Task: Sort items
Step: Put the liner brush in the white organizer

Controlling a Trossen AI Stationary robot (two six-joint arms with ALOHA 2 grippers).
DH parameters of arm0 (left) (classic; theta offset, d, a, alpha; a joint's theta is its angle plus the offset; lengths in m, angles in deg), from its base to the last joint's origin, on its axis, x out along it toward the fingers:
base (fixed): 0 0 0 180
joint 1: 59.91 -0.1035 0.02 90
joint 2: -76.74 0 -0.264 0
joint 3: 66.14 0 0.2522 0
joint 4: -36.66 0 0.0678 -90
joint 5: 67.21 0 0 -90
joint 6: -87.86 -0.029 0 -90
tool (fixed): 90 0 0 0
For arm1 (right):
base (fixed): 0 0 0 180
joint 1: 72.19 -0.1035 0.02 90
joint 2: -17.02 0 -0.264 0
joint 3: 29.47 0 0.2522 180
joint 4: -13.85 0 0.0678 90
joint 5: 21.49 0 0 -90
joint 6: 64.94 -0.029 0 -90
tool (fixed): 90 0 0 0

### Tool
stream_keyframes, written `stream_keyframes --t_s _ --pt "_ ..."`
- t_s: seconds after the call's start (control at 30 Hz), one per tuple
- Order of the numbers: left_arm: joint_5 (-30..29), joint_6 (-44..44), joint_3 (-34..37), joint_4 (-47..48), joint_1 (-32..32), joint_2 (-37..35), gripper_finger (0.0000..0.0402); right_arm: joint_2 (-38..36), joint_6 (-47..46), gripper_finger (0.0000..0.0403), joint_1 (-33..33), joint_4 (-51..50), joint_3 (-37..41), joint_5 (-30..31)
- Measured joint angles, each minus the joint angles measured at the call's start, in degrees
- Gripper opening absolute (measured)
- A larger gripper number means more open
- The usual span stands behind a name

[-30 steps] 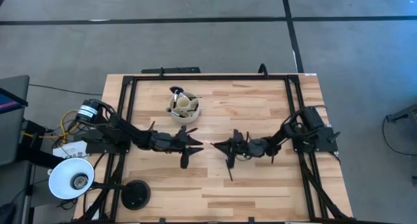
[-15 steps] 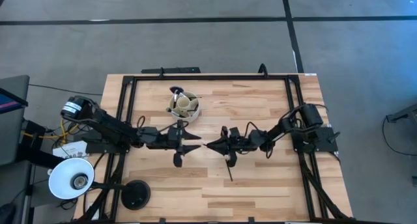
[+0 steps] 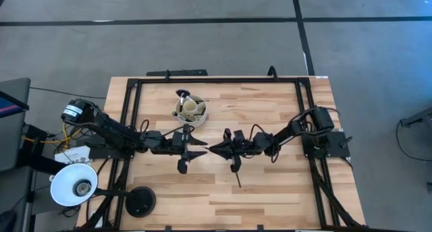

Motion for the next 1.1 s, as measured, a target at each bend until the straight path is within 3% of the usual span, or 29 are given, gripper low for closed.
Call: stream_keyframes --t_s 0.5,0.87,1.1 --pt "-0.13 -1.04 0.00 -1.38 0.02 -0.02 0.0014 0.00 5.79 0.0026 0.74 -5.34 -4.29 0.45" --pt "-1.13 -0.70 -0.01 -0.94 0.02 0.00 0.0015 -1.16 5.77 0.0070 2.54 -7.13 -3.66 -3.74" --pt "-6.75 -1.03 0.02 -0.32 0.00 0.09 0.0013 -13.55 5.86 0.0106 5.73 -14.99 2.36 -4.14"
